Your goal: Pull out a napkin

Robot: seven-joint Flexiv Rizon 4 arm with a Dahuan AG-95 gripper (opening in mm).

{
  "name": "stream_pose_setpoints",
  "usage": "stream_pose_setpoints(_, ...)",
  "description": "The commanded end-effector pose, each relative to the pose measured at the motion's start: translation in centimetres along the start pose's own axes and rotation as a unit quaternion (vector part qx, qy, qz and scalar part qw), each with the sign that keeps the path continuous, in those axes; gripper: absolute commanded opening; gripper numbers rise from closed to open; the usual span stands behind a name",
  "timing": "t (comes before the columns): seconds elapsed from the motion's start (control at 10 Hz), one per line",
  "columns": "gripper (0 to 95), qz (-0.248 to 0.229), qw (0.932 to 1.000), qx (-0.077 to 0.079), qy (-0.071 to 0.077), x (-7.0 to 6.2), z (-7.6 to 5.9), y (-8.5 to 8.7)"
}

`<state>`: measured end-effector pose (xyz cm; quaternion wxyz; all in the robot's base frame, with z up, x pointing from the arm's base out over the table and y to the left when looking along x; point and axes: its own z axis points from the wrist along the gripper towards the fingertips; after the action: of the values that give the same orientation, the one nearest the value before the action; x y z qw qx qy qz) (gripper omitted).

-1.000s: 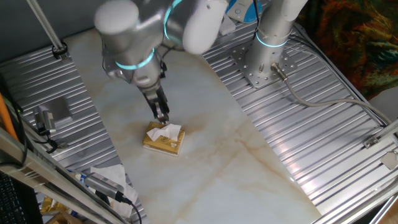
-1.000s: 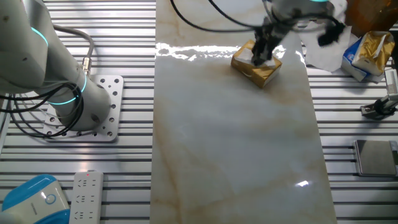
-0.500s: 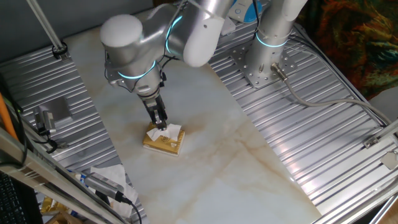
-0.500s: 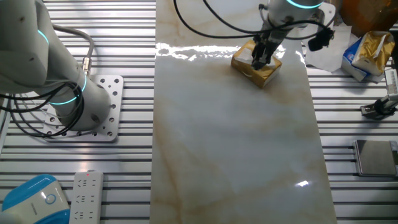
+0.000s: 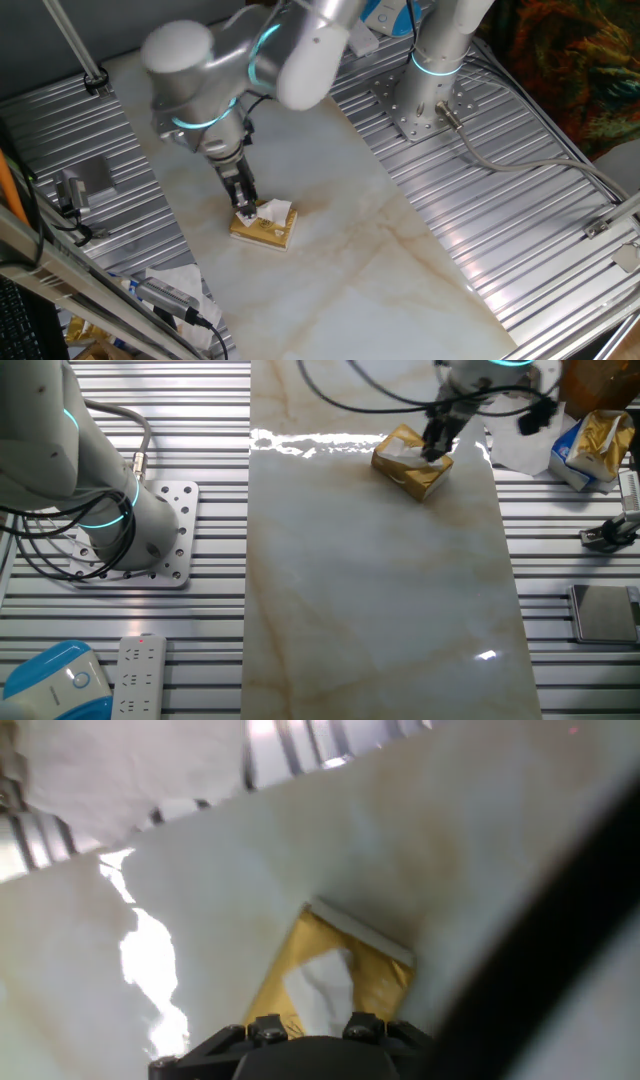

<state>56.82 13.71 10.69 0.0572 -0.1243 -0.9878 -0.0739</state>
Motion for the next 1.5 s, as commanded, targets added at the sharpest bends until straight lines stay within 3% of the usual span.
stream_pose_setpoints(0.1,38.0,0.000,1.0000,0.000,-0.007,0.3,0.5,-0.5)
stream_pose_setpoints(0.4,38.0,-0.012,0.9999,0.000,-0.007,1.5,1.7,-1.7)
stream_pose_setpoints(0.8,38.0,-0.003,0.9999,-0.005,-0.013,2.5,3.3,-0.7)
stream_pose_setpoints(1.0,0.0,-0.001,0.9999,0.000,-0.012,2.5,3.3,-0.7)
stream_pose_setpoints(1.5,0.0,-0.005,0.9999,0.007,-0.013,2.5,3.2,-0.7)
